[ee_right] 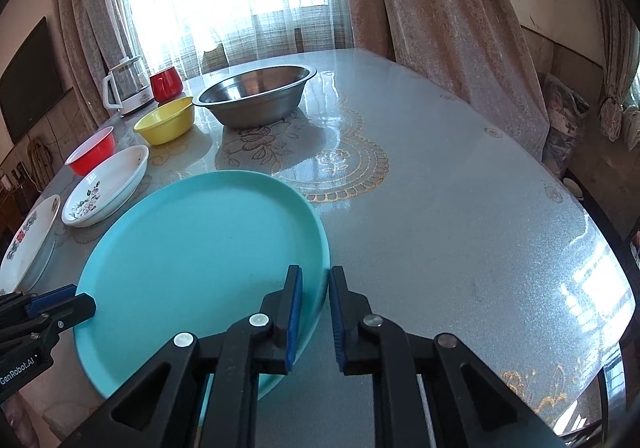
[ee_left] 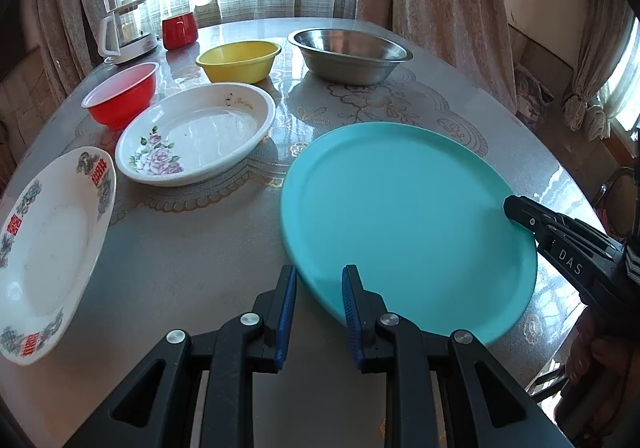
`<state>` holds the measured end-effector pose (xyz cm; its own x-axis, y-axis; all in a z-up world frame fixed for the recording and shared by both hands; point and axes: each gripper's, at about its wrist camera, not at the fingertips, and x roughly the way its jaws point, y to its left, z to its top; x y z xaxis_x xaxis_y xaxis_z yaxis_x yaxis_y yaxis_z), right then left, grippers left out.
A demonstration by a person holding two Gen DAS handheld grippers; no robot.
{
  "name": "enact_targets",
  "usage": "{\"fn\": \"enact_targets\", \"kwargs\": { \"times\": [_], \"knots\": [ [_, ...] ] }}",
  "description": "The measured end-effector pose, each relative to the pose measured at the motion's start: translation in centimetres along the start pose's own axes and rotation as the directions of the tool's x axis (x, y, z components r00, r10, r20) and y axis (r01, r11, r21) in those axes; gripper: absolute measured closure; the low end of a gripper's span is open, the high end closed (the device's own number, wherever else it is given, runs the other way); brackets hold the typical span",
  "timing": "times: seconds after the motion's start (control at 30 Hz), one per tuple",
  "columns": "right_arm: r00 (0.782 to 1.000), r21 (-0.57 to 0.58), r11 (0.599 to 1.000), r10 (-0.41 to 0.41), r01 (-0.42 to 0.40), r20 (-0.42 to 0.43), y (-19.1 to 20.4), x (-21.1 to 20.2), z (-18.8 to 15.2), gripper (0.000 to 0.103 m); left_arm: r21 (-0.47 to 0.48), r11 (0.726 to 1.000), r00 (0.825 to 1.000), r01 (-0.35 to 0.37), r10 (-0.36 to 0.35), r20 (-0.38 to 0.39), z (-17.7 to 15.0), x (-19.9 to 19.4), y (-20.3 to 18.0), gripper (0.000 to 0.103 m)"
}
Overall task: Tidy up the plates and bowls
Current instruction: 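Grasp the turquoise plate rim with the right gripper and slide it toward the table edge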
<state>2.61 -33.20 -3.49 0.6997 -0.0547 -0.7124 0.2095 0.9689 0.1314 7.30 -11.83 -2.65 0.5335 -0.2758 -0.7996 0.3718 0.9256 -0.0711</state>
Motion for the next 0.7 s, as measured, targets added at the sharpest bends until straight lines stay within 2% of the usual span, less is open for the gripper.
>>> {"fn": "enact_targets", "kwargs": {
  "times": [0.23,0.43,0.6,0.7],
  "knots": [
    [0.999,0.024,0.999,-0.034,0.034,-0.011,-1.1,0.6,0.3,0.089,0.042,0.999,1.0,-0.011,0.01,0.007,-0.2,0.5,-1.4,0.079],
    [1.0,0.054,0.999,-0.008,0.01,-0.023,-1.2,0.2,-0.2,0.085,0.018,1.0,1.0,0.005,-0.005,-0.003,-0.5,0.3,-0.8,0.079],
    [1.0,0.065,0.997,-0.028,0.028,-0.001,-1.3,-0.5,-0.3,0.082,0.006,1.0,1.0,-0.005,0.005,0.021,-1.0,-0.8,-0.1,0.056],
    [0.998,0.079,0.996,-0.055,0.051,0.043,-1.6,-1.8,0.1,0.08,-0.012,1.0,0.998,0.013,-0.012,0.062,-1.0,-2.4,0.5,0.05]
  ]
}}
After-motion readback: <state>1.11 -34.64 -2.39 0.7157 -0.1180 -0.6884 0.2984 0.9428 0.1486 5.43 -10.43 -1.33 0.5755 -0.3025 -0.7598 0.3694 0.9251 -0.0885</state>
